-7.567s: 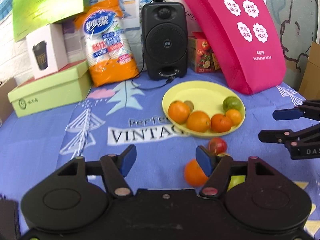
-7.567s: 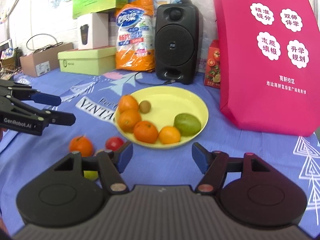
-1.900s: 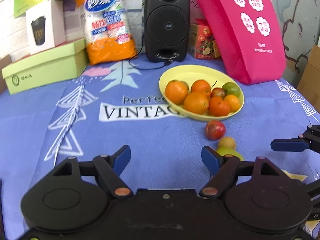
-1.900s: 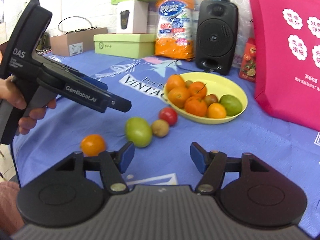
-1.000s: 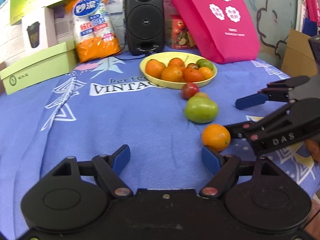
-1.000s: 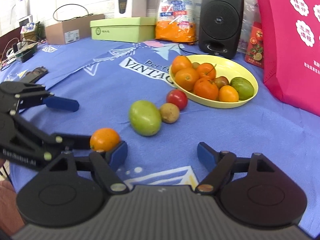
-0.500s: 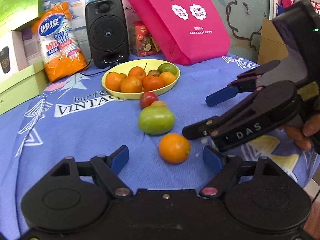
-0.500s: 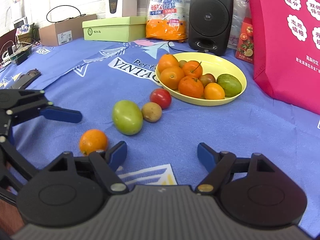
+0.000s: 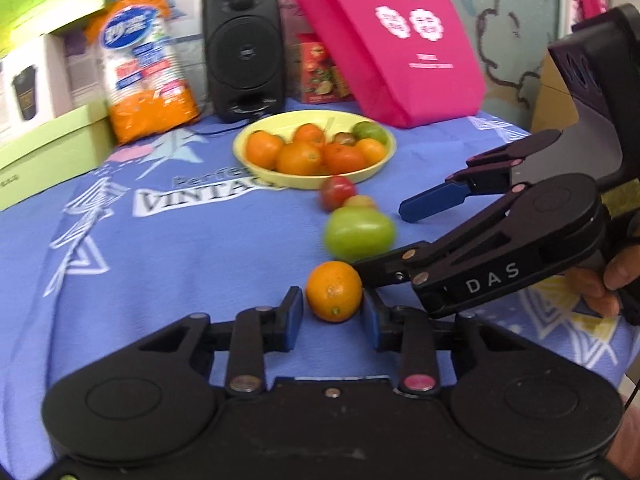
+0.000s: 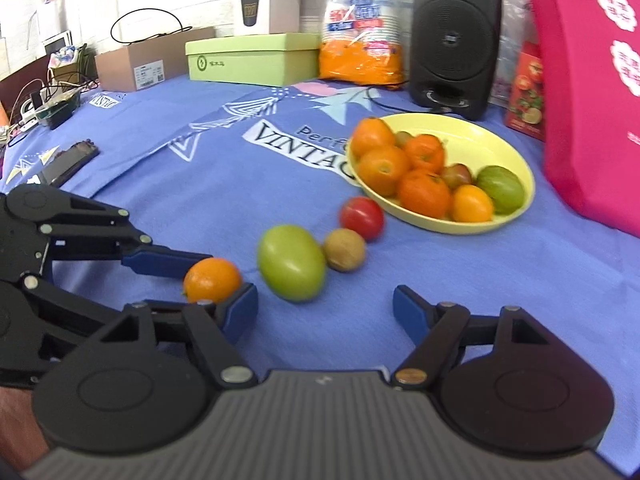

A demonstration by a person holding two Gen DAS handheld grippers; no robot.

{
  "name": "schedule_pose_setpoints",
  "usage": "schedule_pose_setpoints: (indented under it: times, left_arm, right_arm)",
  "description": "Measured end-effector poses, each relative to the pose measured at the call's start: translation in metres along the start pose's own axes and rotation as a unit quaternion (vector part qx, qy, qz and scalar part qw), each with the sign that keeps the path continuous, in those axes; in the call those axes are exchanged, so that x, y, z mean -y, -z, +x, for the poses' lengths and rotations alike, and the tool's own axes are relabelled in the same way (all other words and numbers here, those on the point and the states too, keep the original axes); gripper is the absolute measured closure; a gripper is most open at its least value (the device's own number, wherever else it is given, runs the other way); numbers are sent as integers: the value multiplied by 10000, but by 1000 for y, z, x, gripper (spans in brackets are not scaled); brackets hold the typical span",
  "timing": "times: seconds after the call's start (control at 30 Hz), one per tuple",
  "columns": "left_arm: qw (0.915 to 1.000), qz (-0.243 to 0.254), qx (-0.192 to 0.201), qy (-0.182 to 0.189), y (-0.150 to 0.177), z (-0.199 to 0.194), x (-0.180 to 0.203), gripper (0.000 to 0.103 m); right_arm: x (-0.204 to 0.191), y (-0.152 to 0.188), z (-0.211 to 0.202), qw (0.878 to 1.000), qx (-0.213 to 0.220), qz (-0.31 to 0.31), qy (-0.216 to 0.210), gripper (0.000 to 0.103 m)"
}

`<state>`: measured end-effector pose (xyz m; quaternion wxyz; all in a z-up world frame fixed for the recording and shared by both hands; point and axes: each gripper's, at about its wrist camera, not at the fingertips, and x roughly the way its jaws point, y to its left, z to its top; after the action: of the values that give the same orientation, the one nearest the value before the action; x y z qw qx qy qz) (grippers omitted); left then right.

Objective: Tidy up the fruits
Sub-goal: 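Grasp the orange with the left gripper while the right gripper grasps the green mango, then carry the orange and mango over the yellow plate and open both grippers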

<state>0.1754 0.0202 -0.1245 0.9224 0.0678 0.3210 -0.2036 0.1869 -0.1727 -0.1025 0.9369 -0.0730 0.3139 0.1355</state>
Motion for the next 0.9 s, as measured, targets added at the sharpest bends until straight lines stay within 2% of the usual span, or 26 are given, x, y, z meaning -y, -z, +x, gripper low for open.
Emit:
schedule_pose_setpoints:
  times: [0.1, 0.2, 0.23, 0.53, 0.6, 0.9]
  left_arm:
    - [9998, -173, -25, -130, 0, -2, -12, 71]
    - [9995, -279, -16, -121, 1, -2, -18, 70]
    - [9996, -268, -12, -130, 1, -2, -18, 70]
    - [9995, -250, -1, -176, 1, -3, -14, 71]
    - [9995, -250, 6, -175, 1, -3, -13, 75]
    - [9990, -423, -19, -136, -1, -7, -17, 75]
  right_arm:
    - [-6, -6, 10, 9999, -39, 55, 99, 37]
    - [-11, -9, 13, 10000, -25, 42, 86, 52]
    - [-12, -9, 12, 10000, -7, 26, 2, 64]
    - [-9, 2, -5, 9999, 96, 32, -21, 65]
    - [-6, 6, -11, 9999, 108, 73, 9, 65]
    - [9, 25, -34, 9994, 143, 288, 119, 65]
